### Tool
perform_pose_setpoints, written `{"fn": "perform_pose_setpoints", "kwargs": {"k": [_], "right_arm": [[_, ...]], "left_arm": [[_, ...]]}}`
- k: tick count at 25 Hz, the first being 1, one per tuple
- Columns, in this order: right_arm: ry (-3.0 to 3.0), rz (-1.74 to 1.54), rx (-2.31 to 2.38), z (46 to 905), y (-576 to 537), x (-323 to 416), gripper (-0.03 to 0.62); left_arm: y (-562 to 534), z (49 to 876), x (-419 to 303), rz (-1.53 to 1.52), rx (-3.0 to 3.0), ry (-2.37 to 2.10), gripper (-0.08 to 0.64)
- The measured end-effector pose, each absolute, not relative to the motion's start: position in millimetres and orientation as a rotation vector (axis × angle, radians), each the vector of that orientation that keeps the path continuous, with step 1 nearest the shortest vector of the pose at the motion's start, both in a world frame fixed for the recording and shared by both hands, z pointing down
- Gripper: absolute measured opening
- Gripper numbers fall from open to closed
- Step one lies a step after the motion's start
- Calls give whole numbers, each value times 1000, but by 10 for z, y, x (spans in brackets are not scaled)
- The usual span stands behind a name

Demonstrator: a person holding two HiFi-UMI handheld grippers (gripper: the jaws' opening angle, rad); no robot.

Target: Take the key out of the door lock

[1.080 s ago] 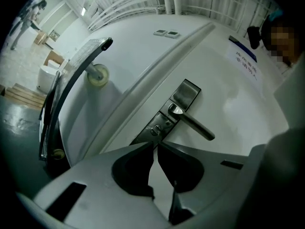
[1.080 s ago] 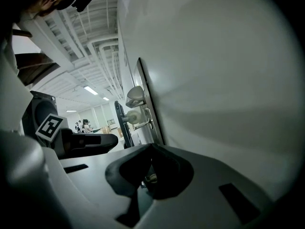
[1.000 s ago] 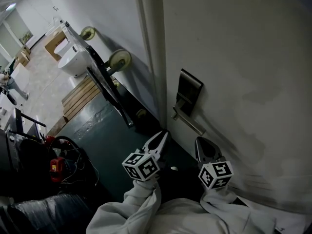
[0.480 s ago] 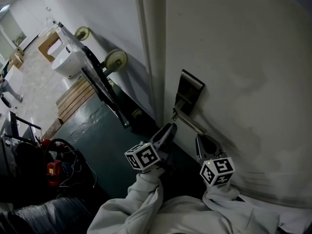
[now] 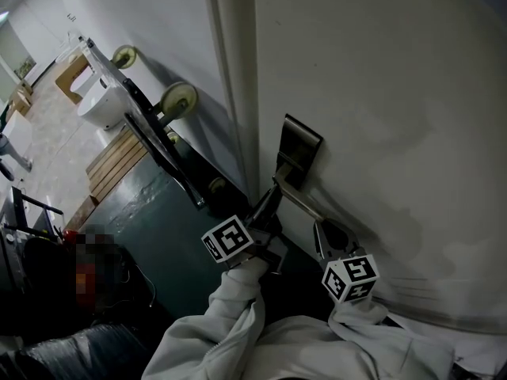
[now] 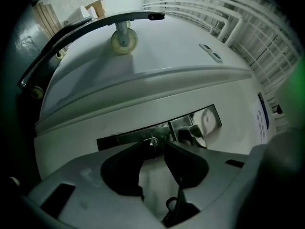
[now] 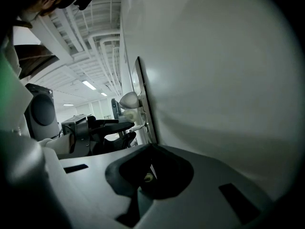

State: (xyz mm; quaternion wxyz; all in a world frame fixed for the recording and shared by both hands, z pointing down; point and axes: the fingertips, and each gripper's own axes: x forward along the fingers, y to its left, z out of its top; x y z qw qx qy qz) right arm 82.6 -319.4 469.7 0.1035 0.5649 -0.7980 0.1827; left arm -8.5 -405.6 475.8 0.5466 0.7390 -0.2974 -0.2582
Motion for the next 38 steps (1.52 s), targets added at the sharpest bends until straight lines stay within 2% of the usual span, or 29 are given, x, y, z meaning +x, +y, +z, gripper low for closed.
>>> {"fn": "perform_pose_setpoints", "kwargs": {"k": [6,10,14,38], "right_arm": [[-2360,541,1654,4709,-3210,816,43],[-2358,546,1657,4715,-3229,843,43],[-2362,547,1657,4713,-3245,859,43],[-2425,534,1604,4649,-3273,891,43]], "left_arm": [[-4131,4777,-34,-640,1705,-684,117],[-4144,4806,21,-608,1709,-665,58],[-4135,4789,34,-618,1696,-664,29],[-4115,4823,9,-686,1498,-655,26]]}}
